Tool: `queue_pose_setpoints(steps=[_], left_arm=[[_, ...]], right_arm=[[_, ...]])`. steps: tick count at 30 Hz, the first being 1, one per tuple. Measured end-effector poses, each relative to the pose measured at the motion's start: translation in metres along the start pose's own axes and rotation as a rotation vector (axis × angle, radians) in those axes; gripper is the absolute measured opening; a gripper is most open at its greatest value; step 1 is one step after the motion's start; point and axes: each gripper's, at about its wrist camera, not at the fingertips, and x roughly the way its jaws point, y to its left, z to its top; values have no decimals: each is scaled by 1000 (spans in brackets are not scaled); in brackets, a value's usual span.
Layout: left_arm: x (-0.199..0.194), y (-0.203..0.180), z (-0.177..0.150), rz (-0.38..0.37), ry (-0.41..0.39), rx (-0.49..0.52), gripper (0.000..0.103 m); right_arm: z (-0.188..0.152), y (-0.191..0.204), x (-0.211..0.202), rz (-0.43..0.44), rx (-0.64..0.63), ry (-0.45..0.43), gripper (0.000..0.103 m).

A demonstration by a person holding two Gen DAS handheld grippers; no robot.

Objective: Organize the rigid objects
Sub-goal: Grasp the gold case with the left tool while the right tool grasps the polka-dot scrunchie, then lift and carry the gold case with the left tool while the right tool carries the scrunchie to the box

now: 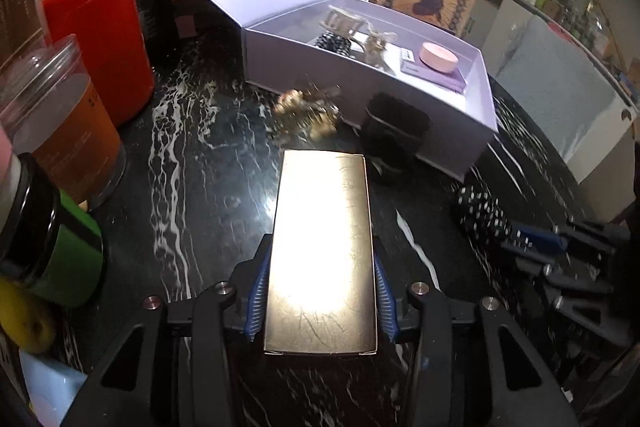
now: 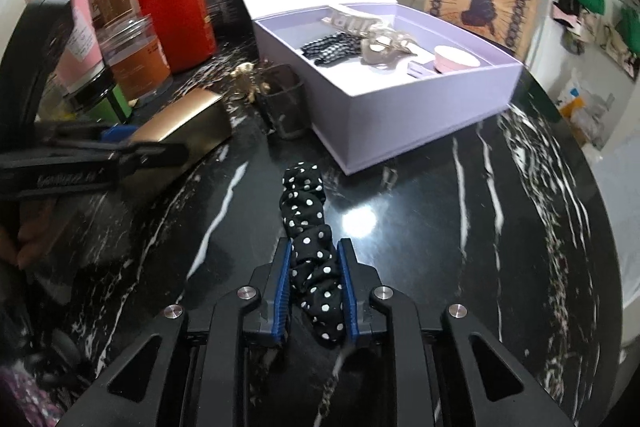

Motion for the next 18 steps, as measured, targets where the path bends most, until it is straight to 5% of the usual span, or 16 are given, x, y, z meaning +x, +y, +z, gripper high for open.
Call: queue_pose_setpoints(steps=[7, 18], left_arm=[[-11, -23, -21, 54, -11, 96, 44], [-6, -32, -25, -19, 17, 133, 45]], right_arm=[[-12, -6, -14, 5, 68, 21, 22], [-28, 0, -28, -50, 83, 46, 27]])
